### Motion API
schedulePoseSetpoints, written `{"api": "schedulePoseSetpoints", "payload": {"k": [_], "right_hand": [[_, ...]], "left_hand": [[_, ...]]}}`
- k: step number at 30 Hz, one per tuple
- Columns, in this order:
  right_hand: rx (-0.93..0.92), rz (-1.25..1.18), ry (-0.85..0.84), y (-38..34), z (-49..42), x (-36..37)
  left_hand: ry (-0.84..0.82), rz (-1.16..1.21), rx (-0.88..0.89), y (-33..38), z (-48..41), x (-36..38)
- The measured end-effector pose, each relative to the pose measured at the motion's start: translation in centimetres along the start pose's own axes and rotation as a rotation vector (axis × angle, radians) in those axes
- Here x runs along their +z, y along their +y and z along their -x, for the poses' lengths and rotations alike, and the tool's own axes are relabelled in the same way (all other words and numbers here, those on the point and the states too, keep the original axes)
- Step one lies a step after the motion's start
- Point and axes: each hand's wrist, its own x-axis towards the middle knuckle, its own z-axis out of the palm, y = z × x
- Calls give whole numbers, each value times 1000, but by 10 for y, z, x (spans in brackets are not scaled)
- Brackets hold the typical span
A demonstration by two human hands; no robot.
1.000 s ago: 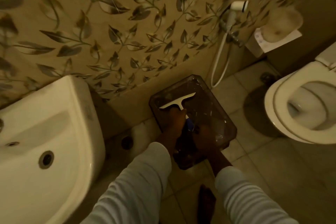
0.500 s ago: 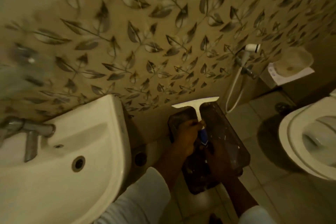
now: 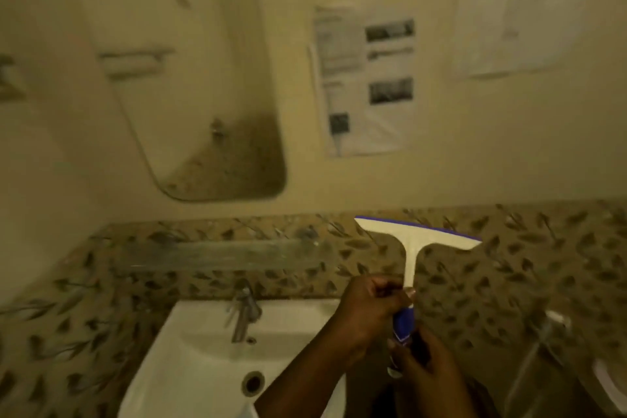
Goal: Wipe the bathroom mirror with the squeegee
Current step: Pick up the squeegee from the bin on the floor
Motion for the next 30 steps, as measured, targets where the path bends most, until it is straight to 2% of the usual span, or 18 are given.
{"api": "schedulePoseSetpoints", "payload": {"k": [5,7,12,16,22,30], "right_hand": [[-193,102,-32,-69,4,91],[-218,113,-90,-84,6,128],[-315,81,-95,-111,11,208],[-386,56,-102,-122,14,265],[-464,48,-125,-143,6,328],[-512,-159,-128,-165,-2,367]], "left_hand": [[94,-39,226,63,51,-85],[120,-38,293,79,65,-118],[182,-45,419,105,95,-192],[238,-66,462,112,109,-249],[237,-77,515,130,114,-315],[155,-33,544,155,102,-344]]}}
